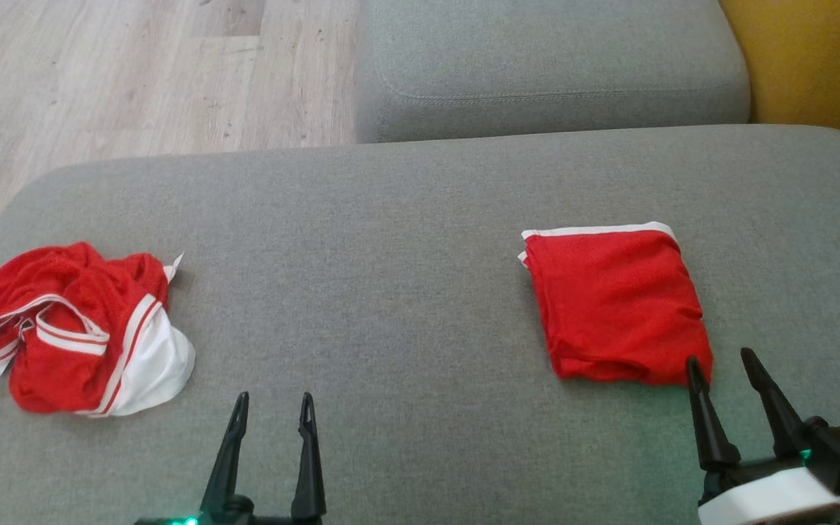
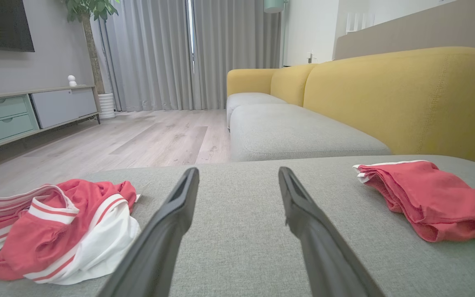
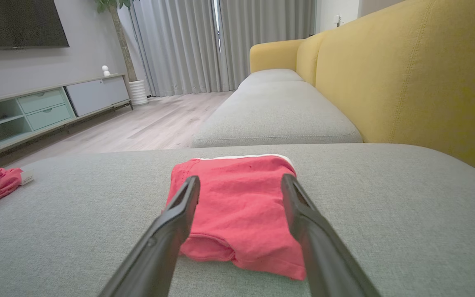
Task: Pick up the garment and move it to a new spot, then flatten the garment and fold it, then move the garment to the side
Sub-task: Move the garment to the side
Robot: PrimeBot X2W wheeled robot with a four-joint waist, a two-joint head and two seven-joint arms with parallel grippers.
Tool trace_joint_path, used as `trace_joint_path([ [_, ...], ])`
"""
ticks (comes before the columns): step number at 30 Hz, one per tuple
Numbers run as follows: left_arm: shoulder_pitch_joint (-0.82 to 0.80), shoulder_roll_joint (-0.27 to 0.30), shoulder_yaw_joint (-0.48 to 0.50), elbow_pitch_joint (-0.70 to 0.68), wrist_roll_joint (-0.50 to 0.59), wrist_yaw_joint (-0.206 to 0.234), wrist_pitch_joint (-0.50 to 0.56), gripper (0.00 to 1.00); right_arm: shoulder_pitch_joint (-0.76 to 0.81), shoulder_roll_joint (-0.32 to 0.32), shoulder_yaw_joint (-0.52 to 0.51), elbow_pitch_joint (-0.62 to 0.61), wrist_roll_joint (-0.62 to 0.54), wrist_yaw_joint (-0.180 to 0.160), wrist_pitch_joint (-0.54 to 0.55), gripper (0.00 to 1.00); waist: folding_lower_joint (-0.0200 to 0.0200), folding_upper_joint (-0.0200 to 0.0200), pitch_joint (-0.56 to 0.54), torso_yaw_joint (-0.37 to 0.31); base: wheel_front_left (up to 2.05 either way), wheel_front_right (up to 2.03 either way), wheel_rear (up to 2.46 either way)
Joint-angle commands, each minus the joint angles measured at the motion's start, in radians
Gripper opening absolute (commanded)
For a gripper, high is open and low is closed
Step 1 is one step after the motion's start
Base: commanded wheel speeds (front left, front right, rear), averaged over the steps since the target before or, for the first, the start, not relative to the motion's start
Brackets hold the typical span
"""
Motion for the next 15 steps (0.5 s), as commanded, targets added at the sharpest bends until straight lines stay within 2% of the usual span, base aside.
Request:
trace_joint_path([
  [1, -0.029, -0.004, 0.033, -0.037, 0.003, 0.004, -0.005, 1.00, -0.014, -0.006, 0.015, -0.033, -0.011, 0.007, -0.011, 1.00, 0.0000, -0.0001, 0.001, 0.000, 0.00, 0.00, 0.00],
  [15, -0.032, -0.004, 0.035, -0.029, -0.007, -0.008, -0.005, 1.00, -0.017, -0.005, 0.011, -0.022, -0.020, 0.007, -0.011, 1.00, 0.0000, -0.0001, 0.003, 0.000, 0.00, 0.00, 0.00],
])
